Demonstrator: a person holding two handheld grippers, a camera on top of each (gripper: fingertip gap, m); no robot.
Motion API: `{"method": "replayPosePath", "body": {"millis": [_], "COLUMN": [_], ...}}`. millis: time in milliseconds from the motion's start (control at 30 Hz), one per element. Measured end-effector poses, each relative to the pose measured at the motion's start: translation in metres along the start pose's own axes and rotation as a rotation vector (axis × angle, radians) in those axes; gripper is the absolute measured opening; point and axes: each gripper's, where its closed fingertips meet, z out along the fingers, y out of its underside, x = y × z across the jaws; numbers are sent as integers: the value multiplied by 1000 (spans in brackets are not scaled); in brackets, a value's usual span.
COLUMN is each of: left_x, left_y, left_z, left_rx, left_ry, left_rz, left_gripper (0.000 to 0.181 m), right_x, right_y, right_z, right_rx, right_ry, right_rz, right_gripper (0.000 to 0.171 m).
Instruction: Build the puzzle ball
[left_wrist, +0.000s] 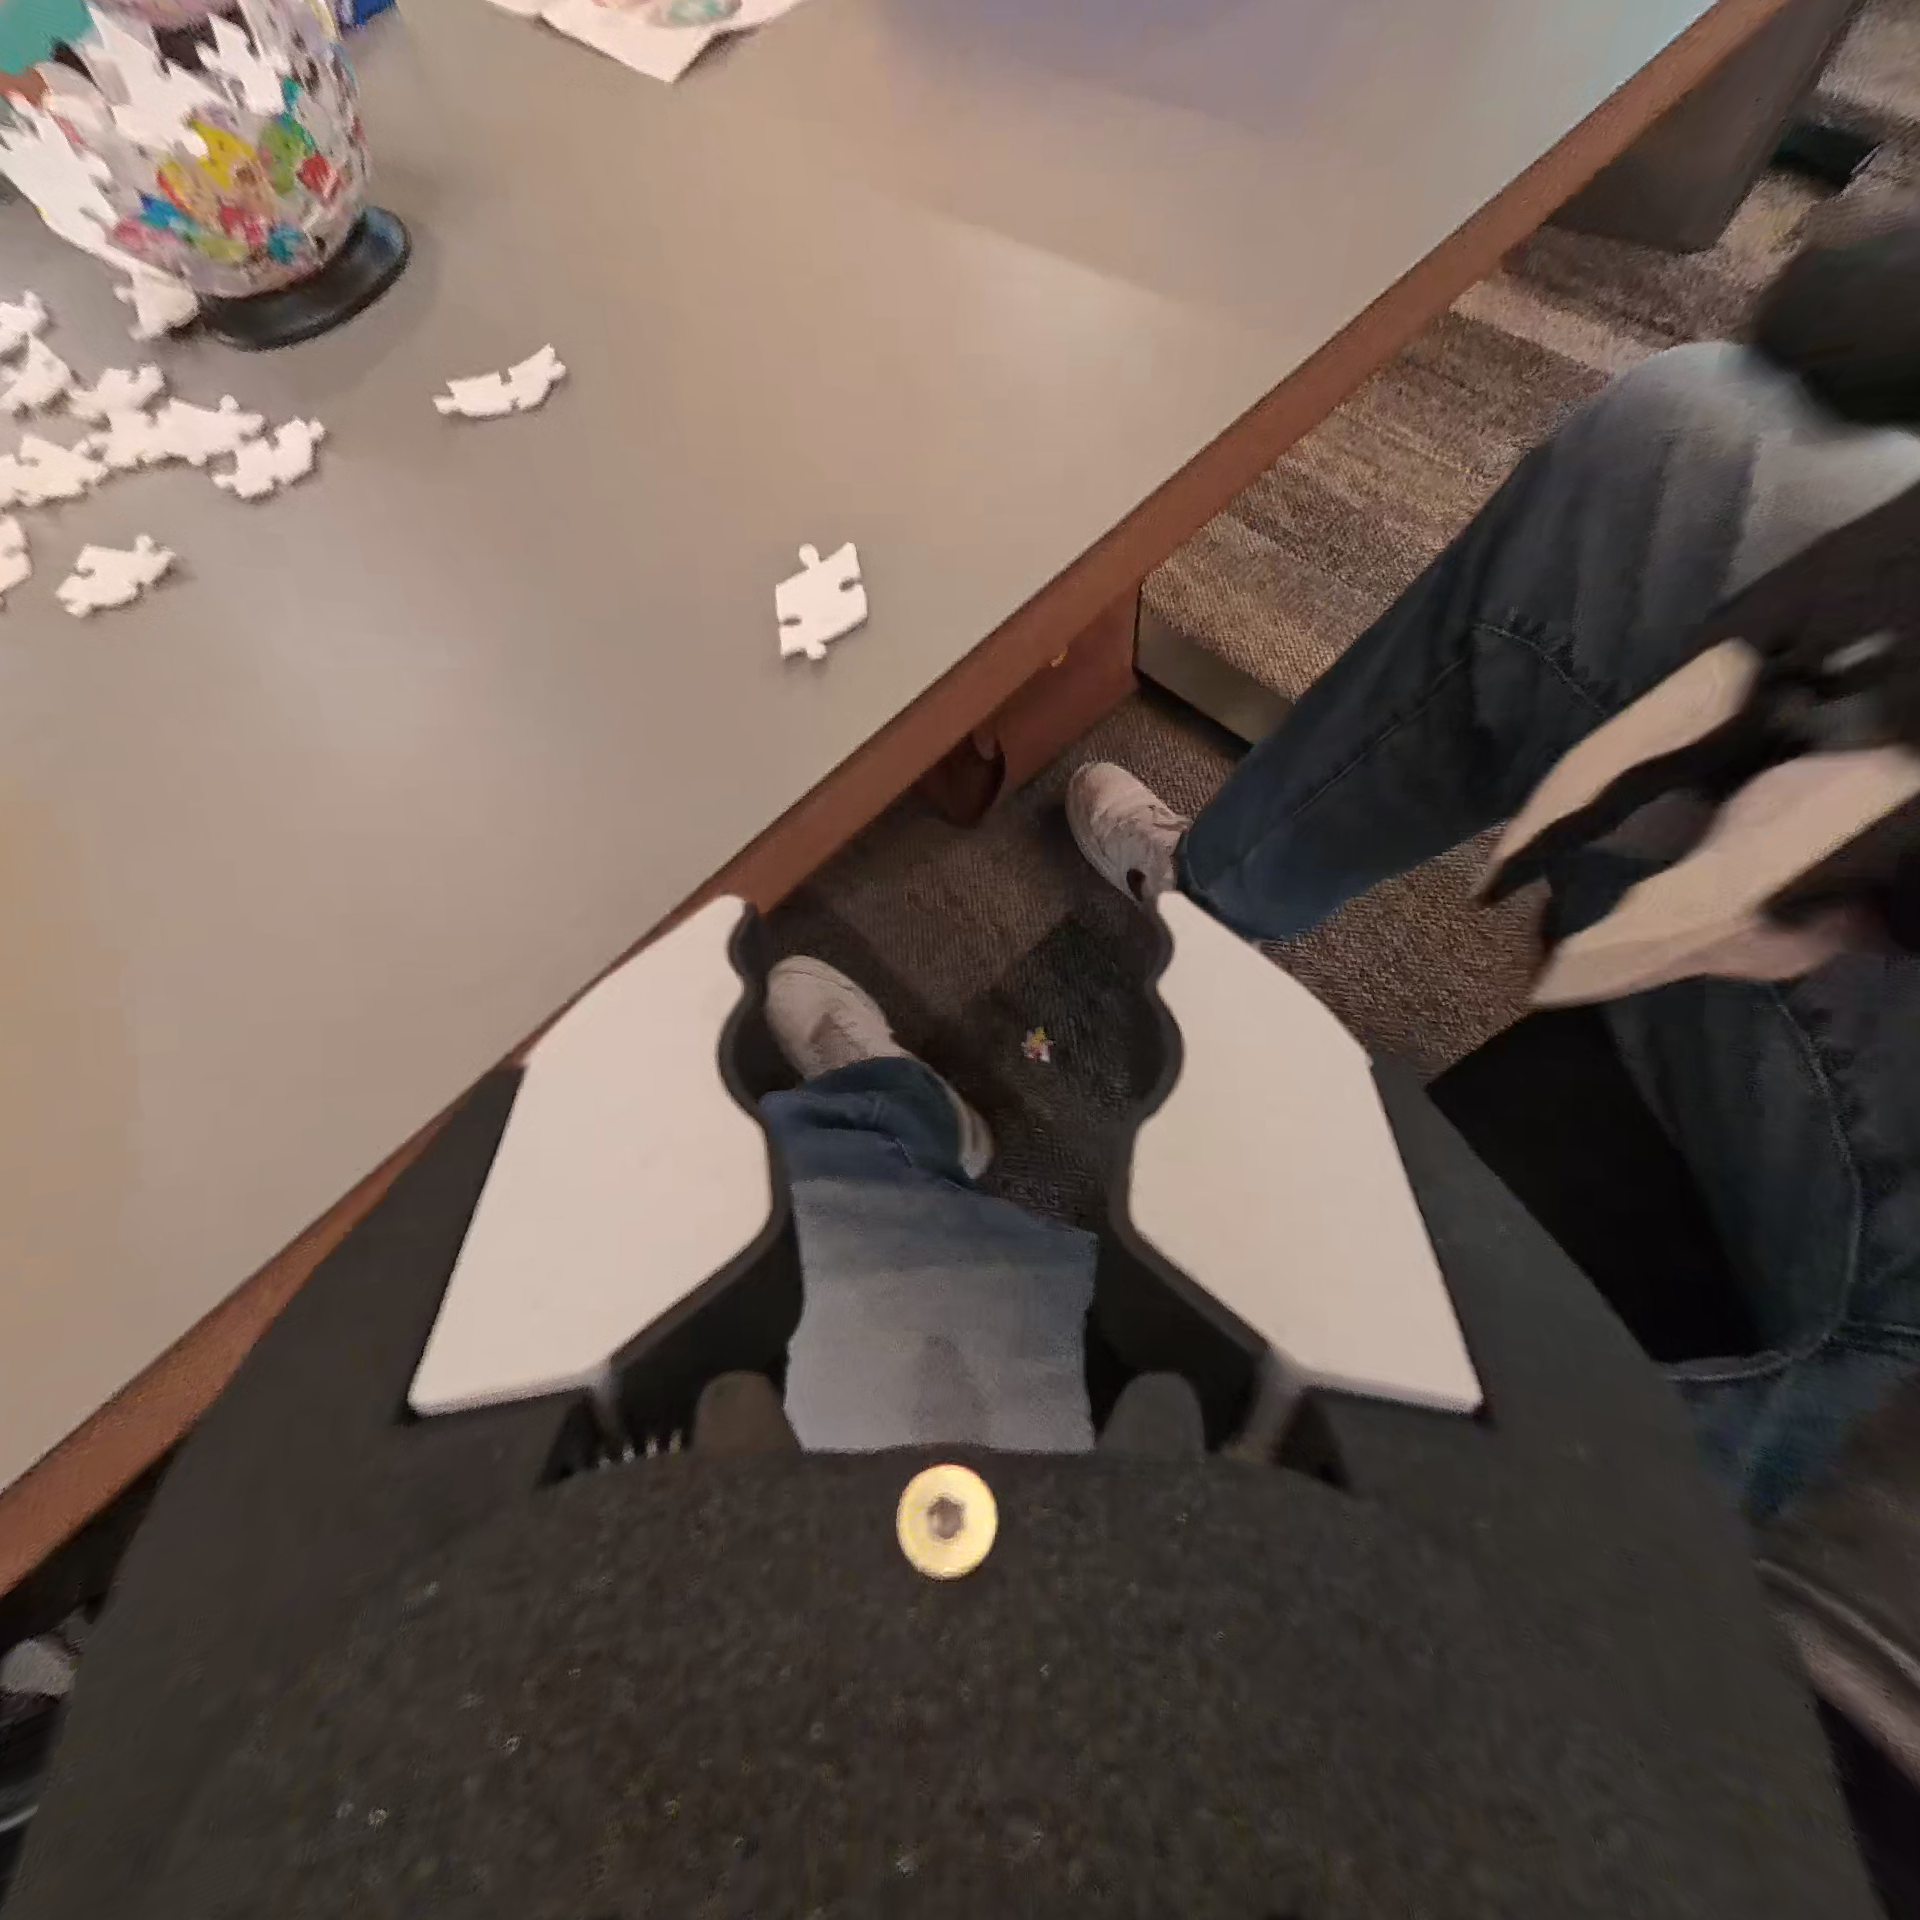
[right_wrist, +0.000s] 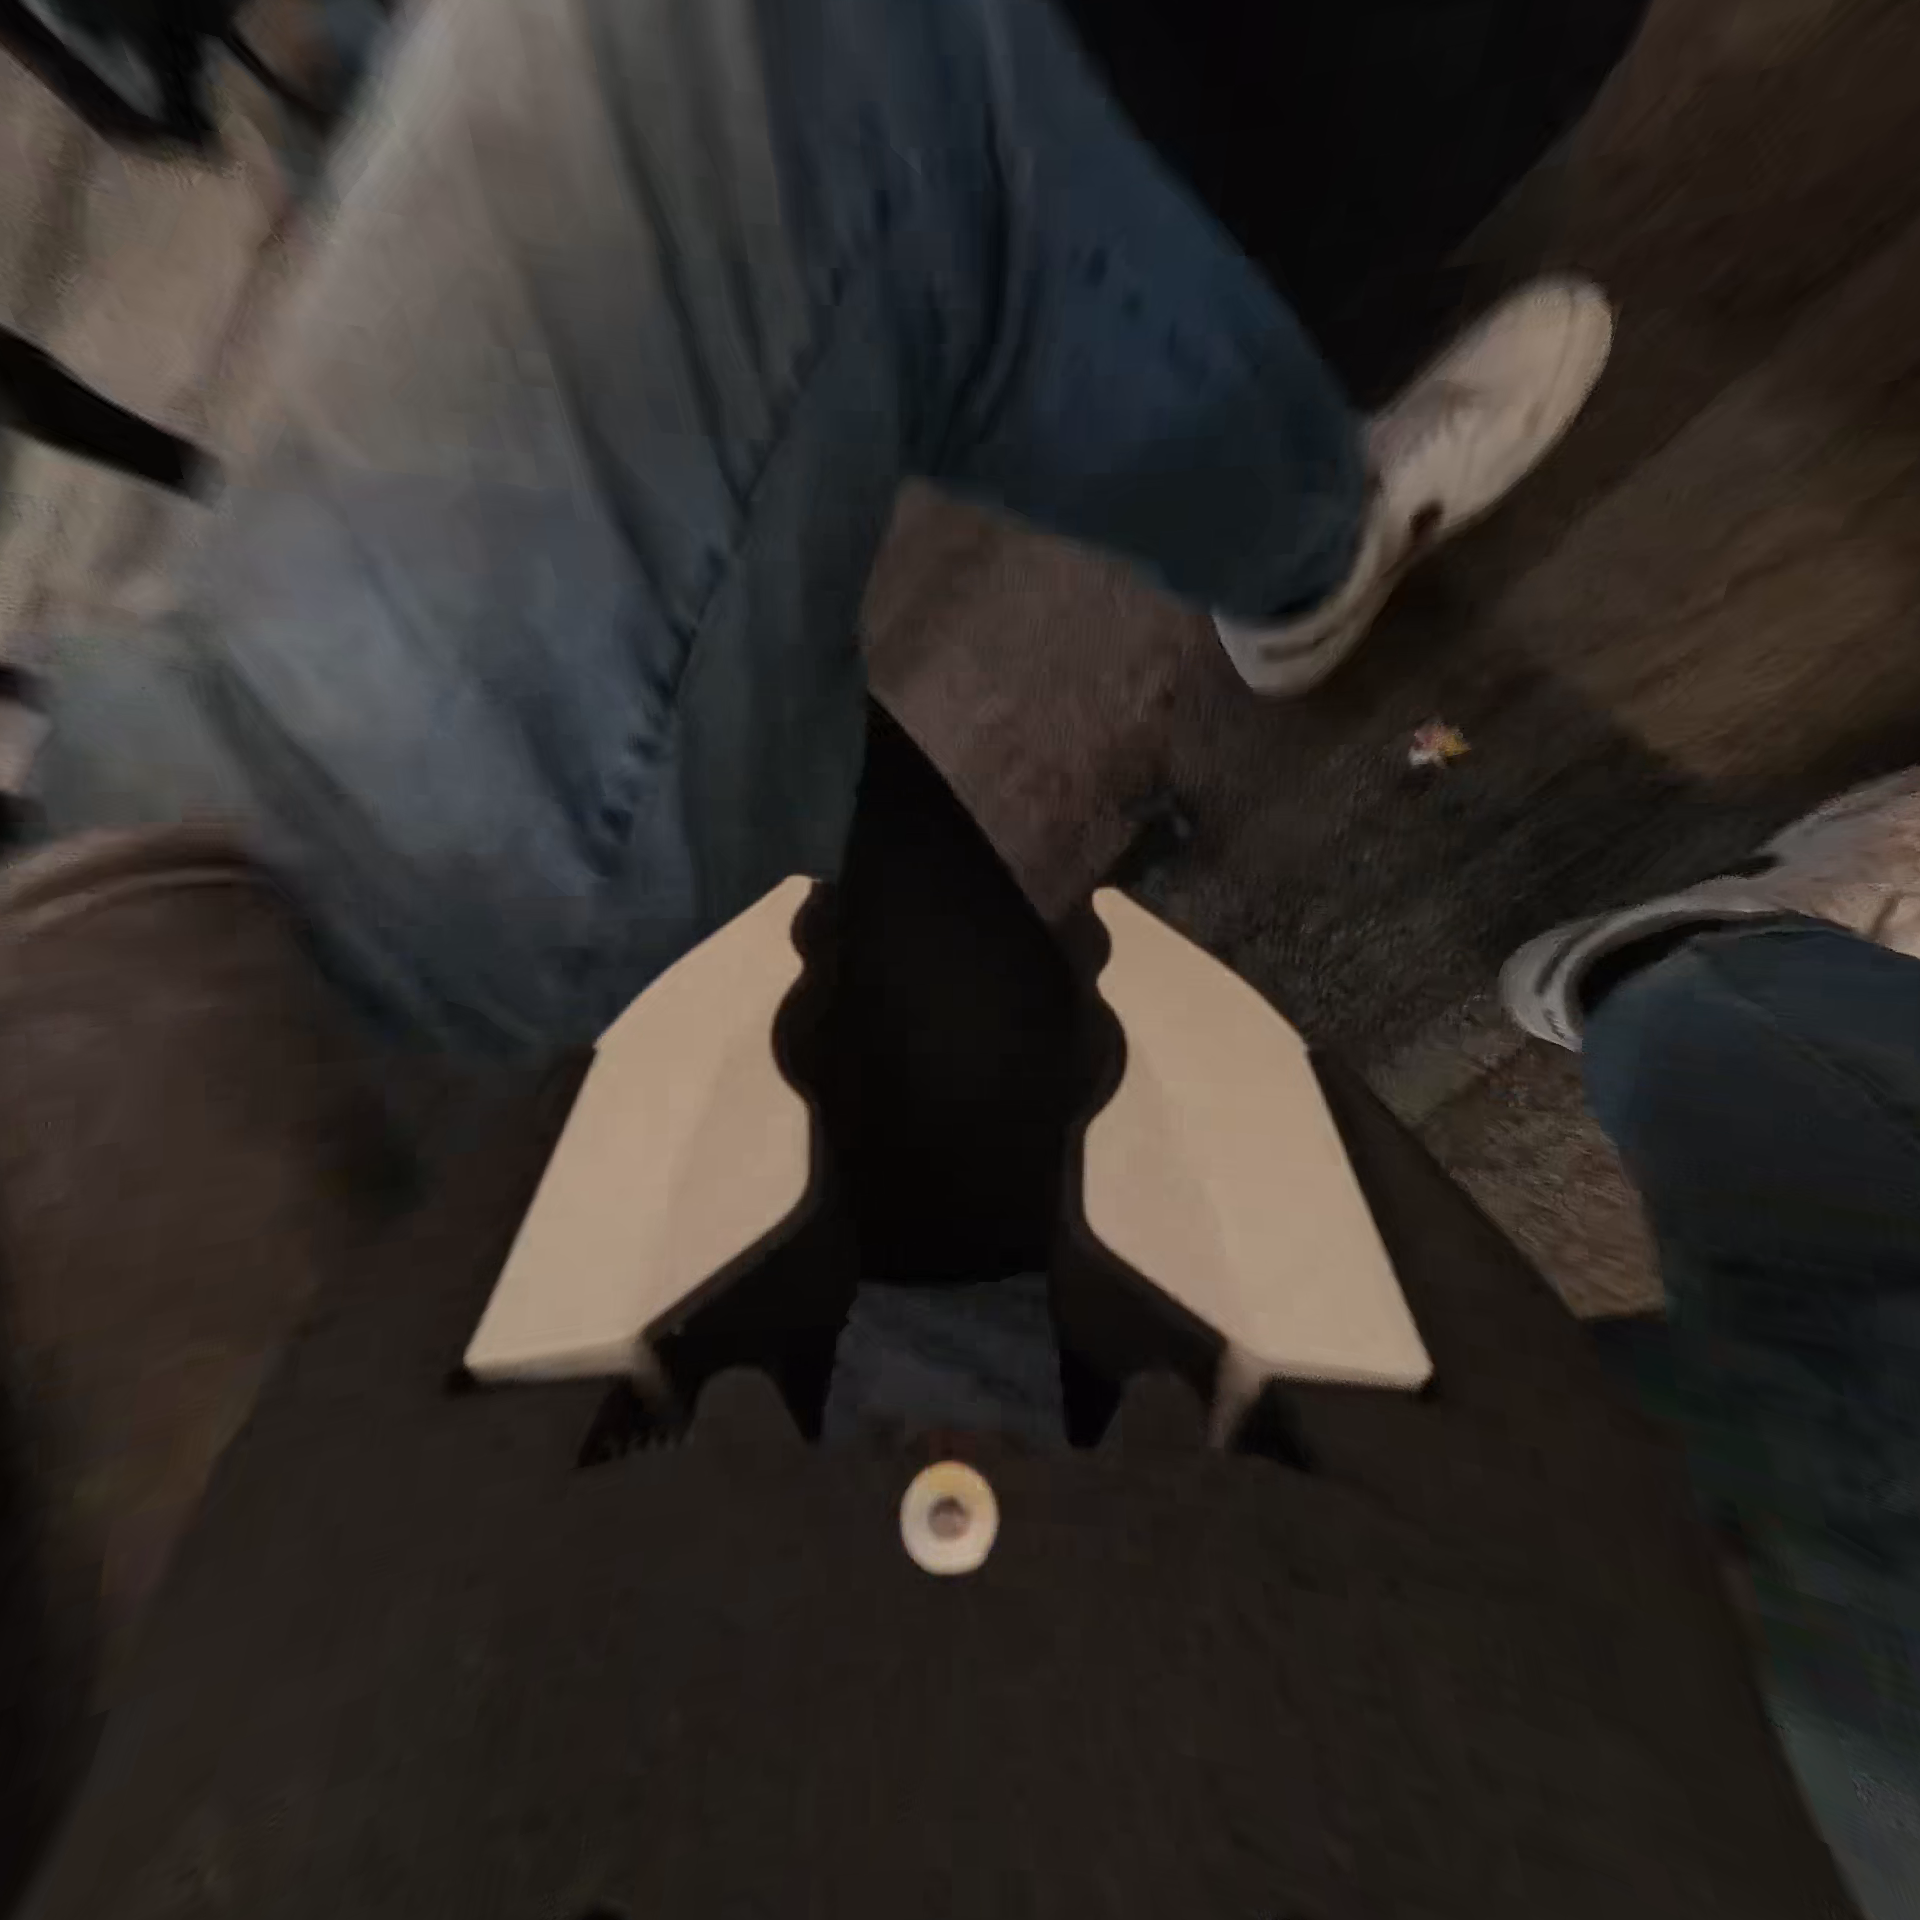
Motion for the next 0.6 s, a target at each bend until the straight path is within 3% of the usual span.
{"method": "replayPosePath", "body": {"millis": [133, 200, 300, 400, 600], "left_x": [-5, -13, -35, -59, -90], "left_y": [-6, -7, -4, 7, 39], "left_z": [-5, -7, -7, -9, -3], "left_rx": [50, 66, 65, 37, -74], "left_ry": [62, 73, 18, -40, -134], "left_rz": [-110, -149, -163, -177, -151], "left_gripper": [64, 64, 65, 66, 68], "right_x": [90, 130, 180, 243, 334], "right_y": [30, 47, 33, 78, 106], "right_z": [109, 175, 276, 368, 457], "right_rx": [-194, -301, -234, -361, -307], "right_ry": [172, 133, 82, 118, 290], "right_rz": [-127, -97, -136, -100, -213], "right_gripper": [28, 40, 46, 58, 59]}}
